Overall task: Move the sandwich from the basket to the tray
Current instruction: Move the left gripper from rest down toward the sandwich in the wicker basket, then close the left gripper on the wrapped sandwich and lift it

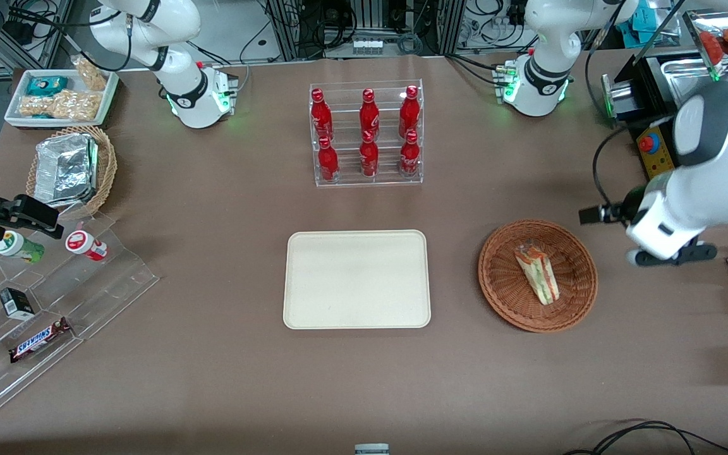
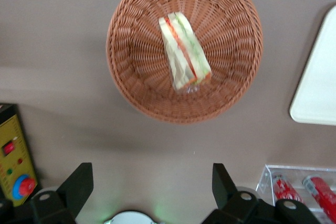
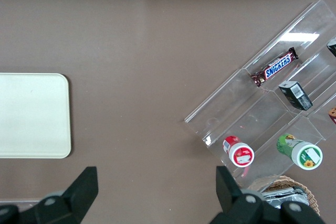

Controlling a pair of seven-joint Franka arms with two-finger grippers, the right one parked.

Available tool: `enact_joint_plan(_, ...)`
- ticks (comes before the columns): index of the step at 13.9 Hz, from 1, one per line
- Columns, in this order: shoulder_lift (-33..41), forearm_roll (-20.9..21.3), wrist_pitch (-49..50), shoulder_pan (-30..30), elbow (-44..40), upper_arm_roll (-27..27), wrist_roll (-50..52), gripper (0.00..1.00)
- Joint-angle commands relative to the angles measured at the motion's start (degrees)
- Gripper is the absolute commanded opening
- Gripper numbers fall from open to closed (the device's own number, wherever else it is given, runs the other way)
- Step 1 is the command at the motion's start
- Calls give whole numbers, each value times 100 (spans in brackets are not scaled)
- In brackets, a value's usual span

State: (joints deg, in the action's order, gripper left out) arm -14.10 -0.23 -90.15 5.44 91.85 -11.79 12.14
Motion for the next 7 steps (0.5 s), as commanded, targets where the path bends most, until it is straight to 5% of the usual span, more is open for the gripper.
enact_joint_plan(1, -372, -47, -369, 89, -54, -69, 234, 100)
enact_joint_plan(7, -857, -92, -1880, -17, 349, -78, 2002, 100)
